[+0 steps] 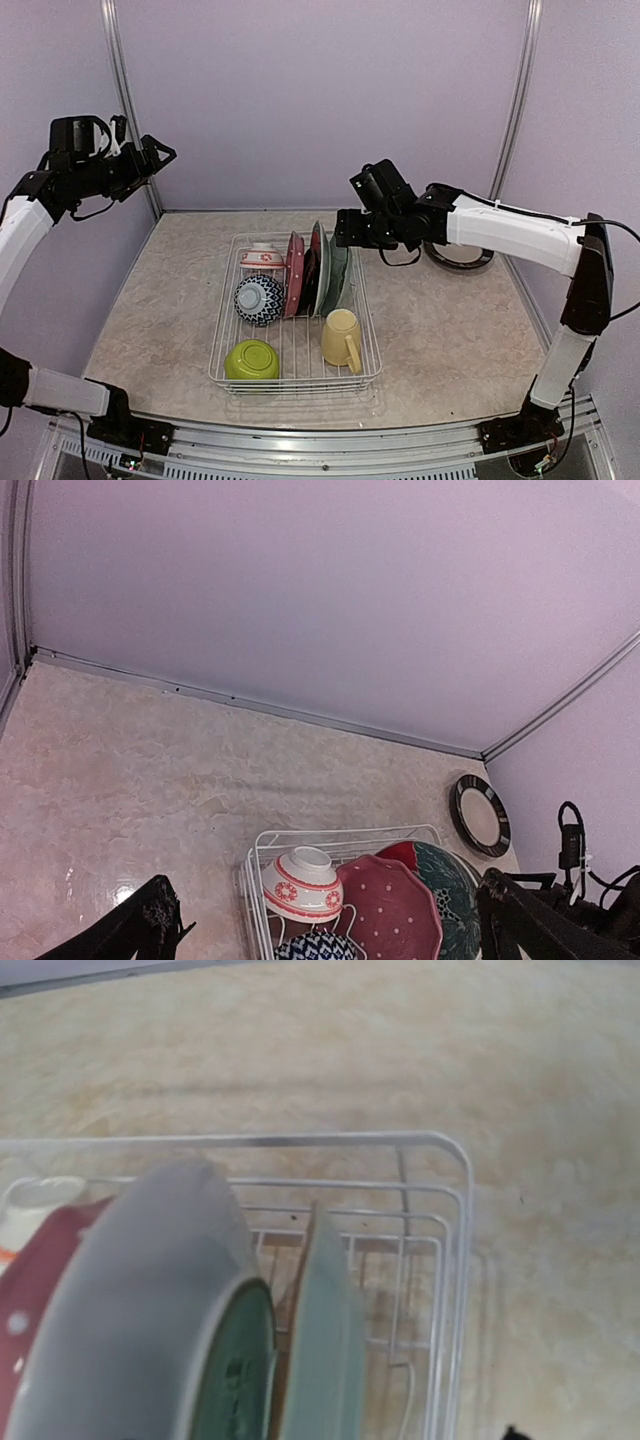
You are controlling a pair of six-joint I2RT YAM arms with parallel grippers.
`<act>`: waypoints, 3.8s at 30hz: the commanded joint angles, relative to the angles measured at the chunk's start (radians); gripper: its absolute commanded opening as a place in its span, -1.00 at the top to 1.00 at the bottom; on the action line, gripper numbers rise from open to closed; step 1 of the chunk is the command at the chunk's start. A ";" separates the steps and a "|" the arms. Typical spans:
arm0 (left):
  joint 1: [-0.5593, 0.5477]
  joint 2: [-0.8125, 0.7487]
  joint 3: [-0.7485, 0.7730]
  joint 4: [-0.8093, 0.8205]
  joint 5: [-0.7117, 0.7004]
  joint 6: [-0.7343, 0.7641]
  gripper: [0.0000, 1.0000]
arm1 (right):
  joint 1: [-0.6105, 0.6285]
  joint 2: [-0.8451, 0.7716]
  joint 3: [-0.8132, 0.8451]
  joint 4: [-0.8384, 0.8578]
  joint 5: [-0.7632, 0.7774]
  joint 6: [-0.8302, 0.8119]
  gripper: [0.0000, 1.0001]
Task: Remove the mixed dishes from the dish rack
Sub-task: Grab the plate from the dish rack, then place the plate with another plate.
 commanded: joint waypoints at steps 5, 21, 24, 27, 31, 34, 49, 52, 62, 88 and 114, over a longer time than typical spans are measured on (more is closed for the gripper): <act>-0.018 -0.030 -0.011 0.027 -0.014 0.055 -0.98 | 0.067 0.144 0.193 -0.299 0.216 0.142 -0.28; -0.068 -0.034 -0.010 0.016 -0.066 0.092 -0.98 | 0.104 0.319 0.384 -0.477 0.334 0.231 0.19; -0.070 -0.035 -0.010 0.015 -0.066 0.092 -0.98 | 0.104 0.344 0.404 -0.488 0.331 0.238 0.26; -0.071 -0.034 -0.008 0.014 -0.072 0.095 -0.98 | 0.104 0.361 0.422 -0.495 0.315 0.260 0.36; -0.073 -0.033 -0.007 0.011 -0.075 0.097 -0.98 | 0.104 0.373 0.432 -0.509 0.321 0.292 0.46; -0.073 -0.031 -0.006 0.009 -0.077 0.098 -0.98 | 0.104 0.379 0.431 -0.502 0.319 0.306 0.51; -0.085 -0.025 -0.003 0.003 -0.090 0.099 -0.98 | 0.121 0.377 0.504 -0.589 0.388 0.355 1.00; -0.085 -0.025 -0.005 0.003 -0.094 0.100 -0.98 | 0.128 0.376 0.533 -0.626 0.419 0.362 1.00; -0.087 -0.012 -0.004 -0.001 -0.101 0.102 -0.98 | 0.157 0.329 0.576 -0.694 0.534 0.316 1.00; -0.107 0.114 0.173 -0.059 -0.105 0.041 -0.98 | 0.085 -0.159 0.122 -0.194 0.539 -0.006 1.00; -0.117 0.170 0.130 0.022 -0.058 0.206 -0.98 | -0.957 -0.352 -0.626 0.729 -0.545 0.216 1.00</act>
